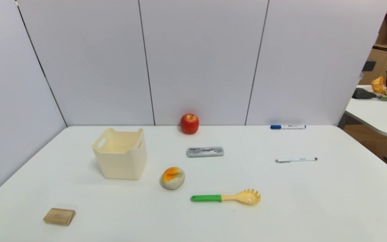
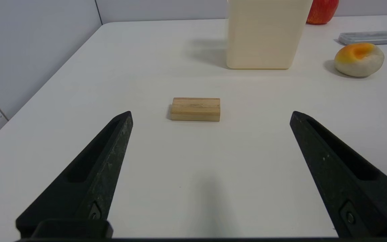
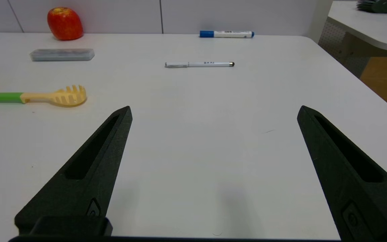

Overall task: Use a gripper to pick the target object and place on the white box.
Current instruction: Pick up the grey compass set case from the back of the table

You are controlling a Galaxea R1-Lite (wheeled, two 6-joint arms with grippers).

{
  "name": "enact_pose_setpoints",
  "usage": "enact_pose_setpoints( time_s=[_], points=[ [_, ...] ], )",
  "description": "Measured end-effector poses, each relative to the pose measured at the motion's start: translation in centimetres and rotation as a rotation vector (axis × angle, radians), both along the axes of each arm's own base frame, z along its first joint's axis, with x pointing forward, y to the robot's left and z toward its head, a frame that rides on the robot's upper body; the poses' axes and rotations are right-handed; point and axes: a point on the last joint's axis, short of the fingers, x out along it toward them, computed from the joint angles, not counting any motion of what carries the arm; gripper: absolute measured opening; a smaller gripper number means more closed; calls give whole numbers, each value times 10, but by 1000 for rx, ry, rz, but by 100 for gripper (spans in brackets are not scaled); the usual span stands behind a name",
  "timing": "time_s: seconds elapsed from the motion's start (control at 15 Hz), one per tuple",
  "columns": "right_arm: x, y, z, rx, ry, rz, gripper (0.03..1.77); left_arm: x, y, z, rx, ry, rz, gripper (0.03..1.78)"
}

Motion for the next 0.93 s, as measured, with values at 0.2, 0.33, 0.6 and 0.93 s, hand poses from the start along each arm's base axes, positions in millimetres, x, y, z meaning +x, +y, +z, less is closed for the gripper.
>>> enact_pose_setpoints(
  time_s=[0.2,0.33,0.6,0.93],
  points=[
    [0,0,0,0,0,0,170,0,0,0,0,0,0,169],
    [0,0,0,0,0,0,170,0,0,0,0,0,0,169],
    [0,0,0,0,0,1,170,0,0,0,0,0,0,169],
    [0,0,0,1,0,1,170,0,0,0,-3,0,1,169]
  ],
)
